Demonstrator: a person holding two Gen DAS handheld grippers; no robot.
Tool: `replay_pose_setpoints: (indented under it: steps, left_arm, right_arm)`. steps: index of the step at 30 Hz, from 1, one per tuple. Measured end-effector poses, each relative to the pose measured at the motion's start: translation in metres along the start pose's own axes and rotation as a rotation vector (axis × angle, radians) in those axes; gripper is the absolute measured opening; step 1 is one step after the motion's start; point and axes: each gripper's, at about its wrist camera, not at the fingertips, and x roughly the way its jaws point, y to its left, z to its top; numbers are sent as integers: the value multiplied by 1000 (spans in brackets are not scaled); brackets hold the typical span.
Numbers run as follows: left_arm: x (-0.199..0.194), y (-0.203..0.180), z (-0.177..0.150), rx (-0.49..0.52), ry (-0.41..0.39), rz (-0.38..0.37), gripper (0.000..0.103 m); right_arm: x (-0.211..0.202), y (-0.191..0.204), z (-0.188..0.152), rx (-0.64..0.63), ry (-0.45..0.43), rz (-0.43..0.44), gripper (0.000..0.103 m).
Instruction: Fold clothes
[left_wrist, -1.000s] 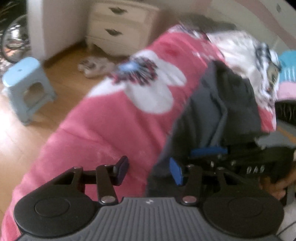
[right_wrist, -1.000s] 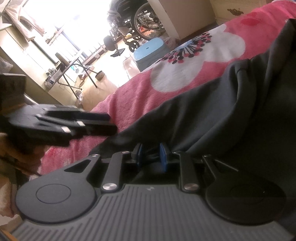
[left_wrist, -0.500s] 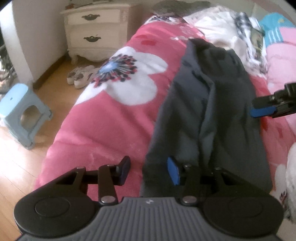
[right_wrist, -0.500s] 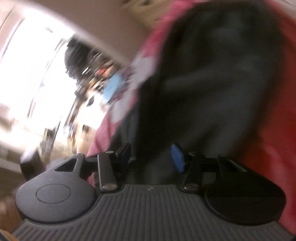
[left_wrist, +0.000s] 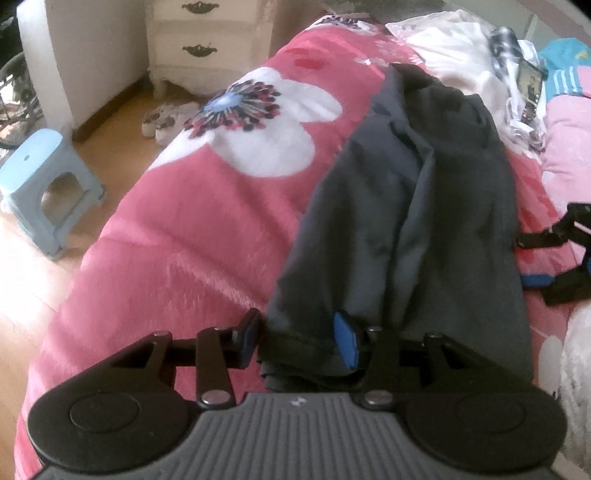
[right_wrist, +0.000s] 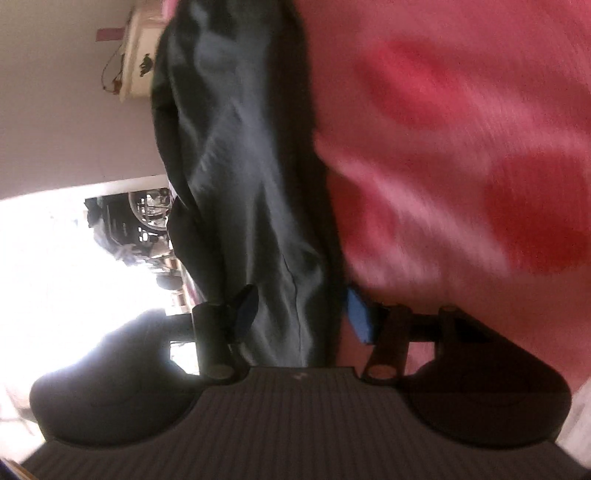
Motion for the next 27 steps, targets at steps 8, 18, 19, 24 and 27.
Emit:
replay_pose_setpoints:
  steps: [8, 18, 19, 24, 27]
  left_arm:
    - [-1, 0, 3, -53, 25, 21, 30]
    - [-4, -19, 6, -24, 31, 80, 10]
    - [-6, -21, 6, -19, 30, 87, 9]
    - [-18, -28, 13, -19, 22, 105, 7]
    - [-30, -31, 21, -33, 16, 106, 7]
  right_arm:
    - [13, -9, -28, 57, 130, -1, 51]
    - [50, 1, -67, -9, 339, -49, 31]
    - [52, 2, -69, -23, 347, -53, 24]
    - [50, 13, -71, -67, 336, -3, 3]
    - [43, 23, -60, -82, 309, 65, 3]
